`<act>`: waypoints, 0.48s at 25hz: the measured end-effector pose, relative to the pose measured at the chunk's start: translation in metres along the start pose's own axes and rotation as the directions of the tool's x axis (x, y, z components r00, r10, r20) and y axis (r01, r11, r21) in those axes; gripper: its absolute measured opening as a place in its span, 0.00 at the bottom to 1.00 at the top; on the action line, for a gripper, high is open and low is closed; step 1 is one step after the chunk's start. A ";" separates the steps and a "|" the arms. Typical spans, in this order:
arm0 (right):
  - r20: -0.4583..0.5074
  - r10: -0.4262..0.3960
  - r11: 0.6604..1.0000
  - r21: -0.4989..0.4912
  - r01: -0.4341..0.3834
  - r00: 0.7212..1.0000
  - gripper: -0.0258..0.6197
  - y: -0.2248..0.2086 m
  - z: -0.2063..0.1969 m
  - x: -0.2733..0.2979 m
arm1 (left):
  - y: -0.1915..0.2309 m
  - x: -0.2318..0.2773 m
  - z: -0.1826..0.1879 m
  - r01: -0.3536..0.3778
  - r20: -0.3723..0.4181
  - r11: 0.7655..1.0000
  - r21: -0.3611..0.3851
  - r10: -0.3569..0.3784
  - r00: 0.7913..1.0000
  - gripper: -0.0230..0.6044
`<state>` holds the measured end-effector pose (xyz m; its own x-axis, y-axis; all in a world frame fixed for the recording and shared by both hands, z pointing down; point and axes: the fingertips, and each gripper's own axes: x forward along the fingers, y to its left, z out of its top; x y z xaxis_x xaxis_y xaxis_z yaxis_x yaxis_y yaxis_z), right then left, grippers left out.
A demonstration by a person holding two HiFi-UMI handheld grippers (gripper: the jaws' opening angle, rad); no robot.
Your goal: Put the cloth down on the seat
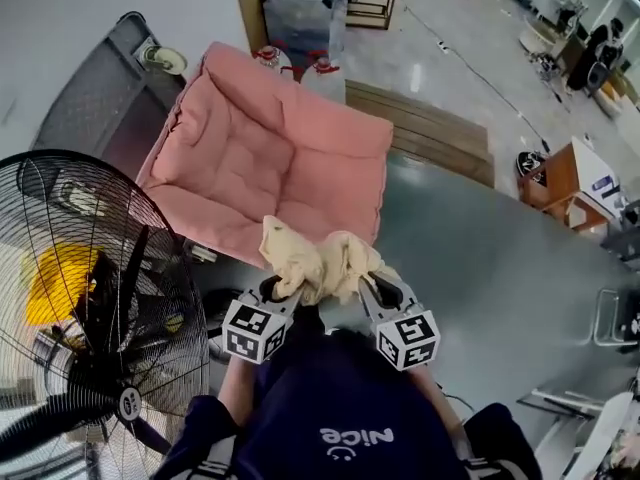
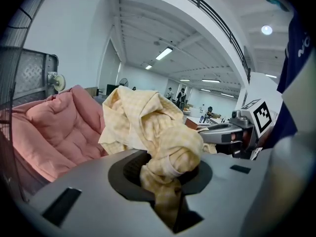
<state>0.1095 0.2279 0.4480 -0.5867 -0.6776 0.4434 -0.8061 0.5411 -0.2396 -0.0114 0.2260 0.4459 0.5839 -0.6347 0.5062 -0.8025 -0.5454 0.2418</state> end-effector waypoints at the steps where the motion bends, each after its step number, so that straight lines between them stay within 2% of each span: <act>1: -0.004 -0.005 1.000 0.006 0.005 1.000 0.16 -0.003 0.005 0.011 | 0.011 0.005 0.005 0.004 -0.005 1.000 0.002 -0.004 1.000 0.21; 5: -0.028 -0.023 1.000 0.015 0.023 0.999 0.16 -0.008 0.025 0.051 | 0.056 0.021 0.027 0.029 -0.010 1.000 0.005 -0.029 1.000 0.21; 8: -0.034 -0.039 0.999 0.009 0.039 0.999 0.16 -0.006 0.040 0.086 | 0.094 0.029 0.039 0.064 -0.023 0.997 0.032 -0.064 0.998 0.21; 12: -0.051 -0.050 0.999 -0.023 0.049 0.997 0.16 -0.002 0.059 0.129 | 0.138 0.044 0.055 0.071 -0.034 0.995 0.072 -0.069 0.997 0.21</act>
<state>0.0310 0.1099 0.4545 -0.5412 -0.6773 0.4984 -0.8317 0.5187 -0.1981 -0.0895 0.0928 0.4560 0.6331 -0.5770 0.5161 -0.7482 -0.6271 0.2167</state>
